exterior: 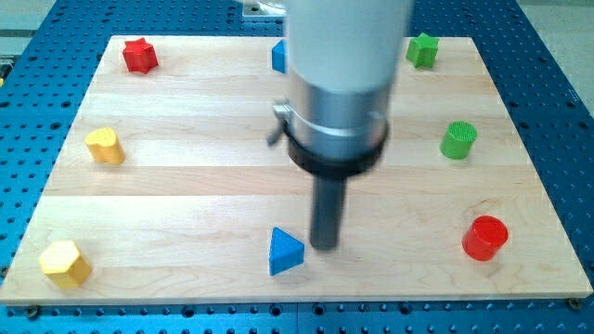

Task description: Move blue triangle towards the yellow heart

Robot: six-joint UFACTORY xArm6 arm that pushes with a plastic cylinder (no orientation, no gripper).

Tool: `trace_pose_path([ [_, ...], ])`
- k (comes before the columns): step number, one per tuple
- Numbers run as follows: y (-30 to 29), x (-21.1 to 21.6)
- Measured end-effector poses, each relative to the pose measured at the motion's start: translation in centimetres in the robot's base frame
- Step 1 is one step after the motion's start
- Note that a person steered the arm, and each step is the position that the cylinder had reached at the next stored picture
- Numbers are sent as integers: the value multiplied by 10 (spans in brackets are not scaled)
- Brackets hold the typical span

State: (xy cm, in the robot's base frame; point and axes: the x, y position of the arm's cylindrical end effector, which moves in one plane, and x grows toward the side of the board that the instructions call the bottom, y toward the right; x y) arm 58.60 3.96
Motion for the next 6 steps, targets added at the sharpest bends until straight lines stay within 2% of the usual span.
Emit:
trace_pose_path([
  [1,-46,27],
  [2,-90,5],
  [3,-93,-38],
  [5,-90,26],
  [6,-46,21],
])
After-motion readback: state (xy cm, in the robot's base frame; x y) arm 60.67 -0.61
